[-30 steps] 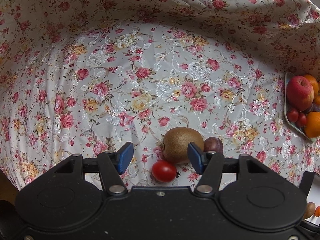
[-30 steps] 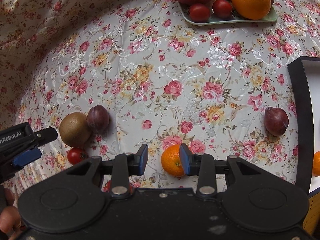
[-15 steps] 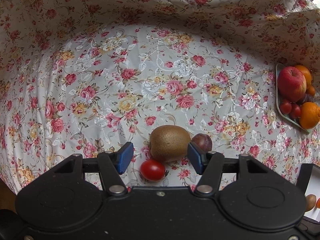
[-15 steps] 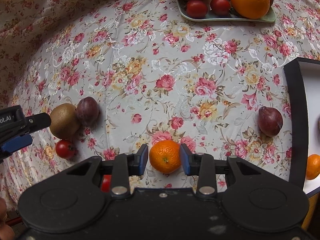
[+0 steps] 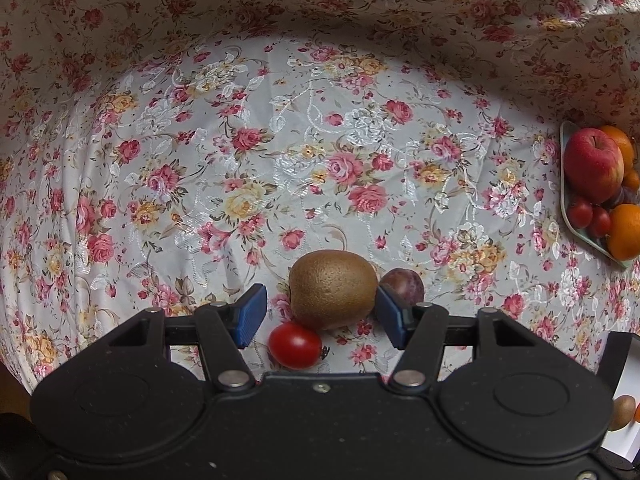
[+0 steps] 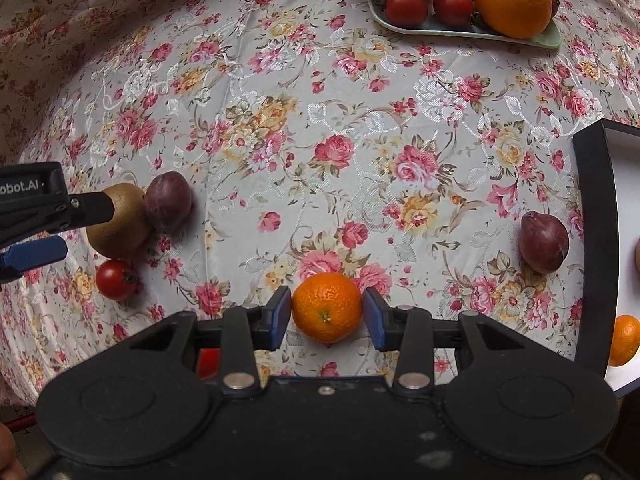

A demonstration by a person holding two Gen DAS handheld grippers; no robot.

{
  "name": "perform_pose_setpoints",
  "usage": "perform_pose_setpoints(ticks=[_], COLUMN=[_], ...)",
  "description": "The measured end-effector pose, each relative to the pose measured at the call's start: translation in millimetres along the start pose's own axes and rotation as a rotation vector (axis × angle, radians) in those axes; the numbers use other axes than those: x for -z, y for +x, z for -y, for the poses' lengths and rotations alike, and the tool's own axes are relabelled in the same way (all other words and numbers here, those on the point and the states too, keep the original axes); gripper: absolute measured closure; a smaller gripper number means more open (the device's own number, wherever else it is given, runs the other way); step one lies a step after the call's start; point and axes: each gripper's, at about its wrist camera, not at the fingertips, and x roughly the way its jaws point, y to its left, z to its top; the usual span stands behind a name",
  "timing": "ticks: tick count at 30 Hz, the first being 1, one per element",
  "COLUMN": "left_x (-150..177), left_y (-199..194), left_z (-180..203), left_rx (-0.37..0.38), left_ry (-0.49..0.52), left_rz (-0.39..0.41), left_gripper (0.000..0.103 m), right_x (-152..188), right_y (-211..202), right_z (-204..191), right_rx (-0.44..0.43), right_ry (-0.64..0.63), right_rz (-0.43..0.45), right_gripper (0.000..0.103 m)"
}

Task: Organize fruits
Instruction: 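Close the left tool on the kiwi while the right tool grasps the mandarin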

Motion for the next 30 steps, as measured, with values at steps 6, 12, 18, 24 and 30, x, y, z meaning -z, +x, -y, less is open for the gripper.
perform_pose_setpoints(ticks=[6, 12, 18, 24, 30], left_x=[-2, -2, -3, -6, -5], left_y=[7, 18, 25, 36, 39], left_z=[1, 8, 13, 10, 8], left_rx=[-0.013, -0.024, -0.020, -0.023, -0.018], left_ry=[-0.023, -0.018, -0.008, -0.040, -0.049], left_rz=[-0.002, -0.012, -0.013, -0.040, -0.034], left_gripper=[0.040, 0.037, 0.036, 0.037, 0.041], right_x=[1, 2, 1, 0, 2], right_y=[7, 10, 10, 10, 9], right_z=[0, 2, 4, 5, 9], right_rx=[0.002, -0.007, -0.011, -0.017, -0.033], right_ry=[0.006, 0.012, 0.018, 0.019, 0.025], right_rz=[-0.020, -0.030, -0.036, -0.039, -0.054], right_gripper=[0.059, 0.059, 0.059, 0.059, 0.059])
